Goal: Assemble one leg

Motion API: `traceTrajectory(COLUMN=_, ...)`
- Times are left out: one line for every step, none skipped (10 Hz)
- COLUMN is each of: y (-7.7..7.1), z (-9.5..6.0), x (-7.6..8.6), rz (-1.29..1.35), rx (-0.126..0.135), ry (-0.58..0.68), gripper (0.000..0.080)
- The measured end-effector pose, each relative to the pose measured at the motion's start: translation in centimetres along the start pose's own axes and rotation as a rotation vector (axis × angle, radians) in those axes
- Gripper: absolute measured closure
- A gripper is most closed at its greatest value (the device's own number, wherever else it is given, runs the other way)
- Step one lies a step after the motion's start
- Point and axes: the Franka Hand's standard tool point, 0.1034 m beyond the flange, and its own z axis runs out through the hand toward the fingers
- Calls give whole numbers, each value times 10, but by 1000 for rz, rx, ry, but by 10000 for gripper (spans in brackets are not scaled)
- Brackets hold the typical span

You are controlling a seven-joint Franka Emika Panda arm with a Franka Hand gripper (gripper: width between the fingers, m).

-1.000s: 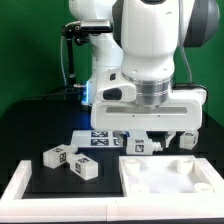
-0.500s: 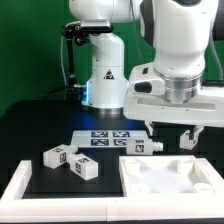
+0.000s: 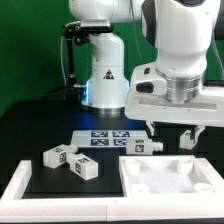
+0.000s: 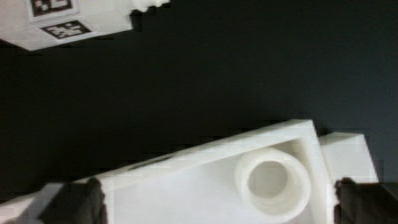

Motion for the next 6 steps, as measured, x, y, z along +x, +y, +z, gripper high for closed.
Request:
traceTrajectory(y=-3, z=9, x=-11, rz=52, rx=31, ry=-42, gripper=150)
traceTrajectory(y=-6, z=15, x=-20, rz=101, rx=102, ry=-100, gripper=150)
traceTrajectory(y=-5, z=16, x=-22, rz=100, rx=143, ry=-116, gripper=150)
traceTrajectory(y=-9, z=13, x=-23, rz=102, rx=133, ry=-115, gripper=150)
traceTrajectory(y=-15, z=7, x=-21, rz=96, rx=105, ry=-99, gripper=150)
traceTrajectory(y=-16, z=8, x=-20, rz=88, rx=108, ry=-96, gripper=150)
